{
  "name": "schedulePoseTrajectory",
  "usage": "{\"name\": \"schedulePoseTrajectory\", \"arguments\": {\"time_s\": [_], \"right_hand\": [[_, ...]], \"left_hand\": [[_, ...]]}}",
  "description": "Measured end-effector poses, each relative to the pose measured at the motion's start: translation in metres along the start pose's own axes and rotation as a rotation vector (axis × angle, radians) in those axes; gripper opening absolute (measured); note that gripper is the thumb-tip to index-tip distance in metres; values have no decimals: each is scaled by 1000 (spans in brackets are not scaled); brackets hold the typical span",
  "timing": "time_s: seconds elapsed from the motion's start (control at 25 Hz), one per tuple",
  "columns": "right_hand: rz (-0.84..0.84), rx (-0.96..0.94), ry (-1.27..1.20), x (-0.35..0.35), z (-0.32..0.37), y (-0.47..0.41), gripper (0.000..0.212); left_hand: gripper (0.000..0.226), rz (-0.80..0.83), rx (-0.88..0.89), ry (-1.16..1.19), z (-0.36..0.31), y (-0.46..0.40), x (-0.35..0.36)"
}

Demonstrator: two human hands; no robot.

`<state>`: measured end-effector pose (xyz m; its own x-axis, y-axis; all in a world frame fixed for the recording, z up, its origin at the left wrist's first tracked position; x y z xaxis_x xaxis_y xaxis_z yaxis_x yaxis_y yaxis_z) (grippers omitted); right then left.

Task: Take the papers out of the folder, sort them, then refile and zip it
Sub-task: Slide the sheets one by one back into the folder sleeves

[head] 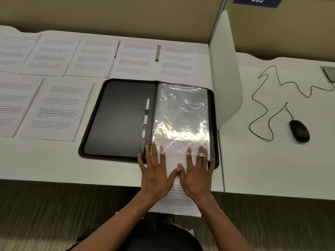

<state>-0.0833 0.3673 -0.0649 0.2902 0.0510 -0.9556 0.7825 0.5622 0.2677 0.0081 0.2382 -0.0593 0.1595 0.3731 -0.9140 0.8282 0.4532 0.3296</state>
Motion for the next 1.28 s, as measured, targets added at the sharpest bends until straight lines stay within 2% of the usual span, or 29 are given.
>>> {"name": "schedulePoseTrajectory", "arguments": {"time_s": [0.12, 0.24, 0.36, 0.48, 0.6, 0.68, 0.8, 0.96, 1.12, 1.28], "right_hand": [[-84, 2, -39, -12, 2, 0, 61], [-210, -170, -105, -6, 10, 23, 46], [-108, -286, -115, 8, 18, 29, 54], [-35, -221, -82, 1, 18, 2, 58], [-56, -210, -145, -5, 17, -8, 57], [-91, -274, -156, -1, 19, 0, 54], [-18, -343, -83, 0, 21, -1, 58], [18, -292, -90, -7, 27, -31, 65], [-52, -309, -160, -9, 34, -6, 51], [9, -273, -131, -14, 42, -28, 63]], "left_hand": [[90, -53, 74, 9, -6, 8, 2], [85, -78, 129, 15, -9, 5, -1], [78, -54, 158, -29, -9, 2, 1], [76, -30, 179, -21, -10, 1, 2], [73, -10, 226, 10, -14, 3, -1], [74, -6, 254, 15, -13, 4, -2], [77, 8, 260, -3, -9, 2, -4], [74, 22, 288, -9, -8, 2, -8], [73, 35, 329, -7, -1, 0, -16], [76, 75, 378, -8, 0, -1, -25]]}}
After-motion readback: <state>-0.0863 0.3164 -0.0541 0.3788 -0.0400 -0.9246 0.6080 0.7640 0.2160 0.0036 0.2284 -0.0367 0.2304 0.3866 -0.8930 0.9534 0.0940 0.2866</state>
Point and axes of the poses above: each hand's wrist, its own y-axis away from the middle knuckle, its own x-axis out of the palm, z = x × y, the point moved 7 cm from there along -y, towards the middle knuckle, and after that the axes turned 11 degrees about z, right-handed, at the moved point
